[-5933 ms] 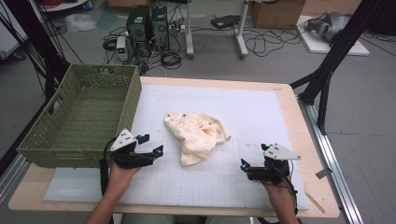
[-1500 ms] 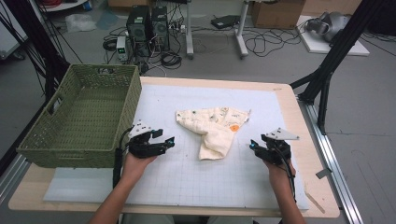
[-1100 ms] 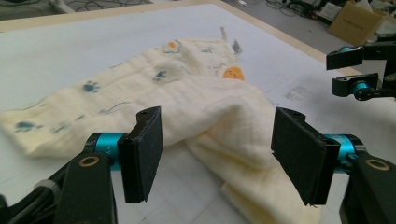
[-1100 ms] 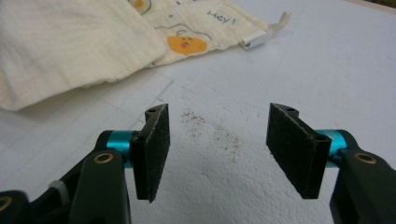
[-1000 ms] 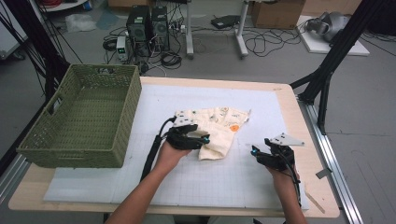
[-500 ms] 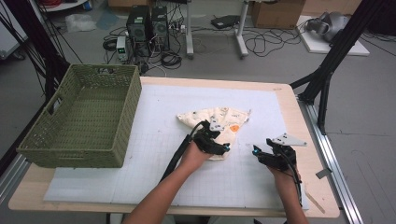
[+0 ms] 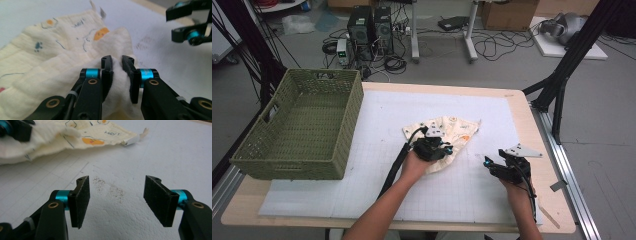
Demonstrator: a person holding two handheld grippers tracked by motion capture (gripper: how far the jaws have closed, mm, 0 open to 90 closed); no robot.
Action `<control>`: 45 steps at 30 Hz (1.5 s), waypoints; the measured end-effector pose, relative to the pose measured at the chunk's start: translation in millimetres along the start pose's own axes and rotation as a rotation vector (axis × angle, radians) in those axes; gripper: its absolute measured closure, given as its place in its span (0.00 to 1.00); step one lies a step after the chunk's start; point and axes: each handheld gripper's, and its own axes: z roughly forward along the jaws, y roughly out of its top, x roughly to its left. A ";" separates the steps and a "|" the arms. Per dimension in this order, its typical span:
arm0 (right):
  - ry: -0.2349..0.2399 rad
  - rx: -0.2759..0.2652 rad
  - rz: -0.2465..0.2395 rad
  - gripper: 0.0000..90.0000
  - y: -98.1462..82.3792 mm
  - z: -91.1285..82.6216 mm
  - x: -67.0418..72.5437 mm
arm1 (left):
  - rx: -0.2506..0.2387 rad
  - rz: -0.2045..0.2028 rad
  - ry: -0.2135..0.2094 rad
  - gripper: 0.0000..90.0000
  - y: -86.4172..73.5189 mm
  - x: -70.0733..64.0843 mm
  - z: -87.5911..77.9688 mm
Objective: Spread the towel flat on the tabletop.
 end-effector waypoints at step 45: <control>0.046 0.024 -0.042 0.43 3.4 11.8 18.2 | -0.153 -0.224 0.265 0.56 -72.9 61.3 -129.8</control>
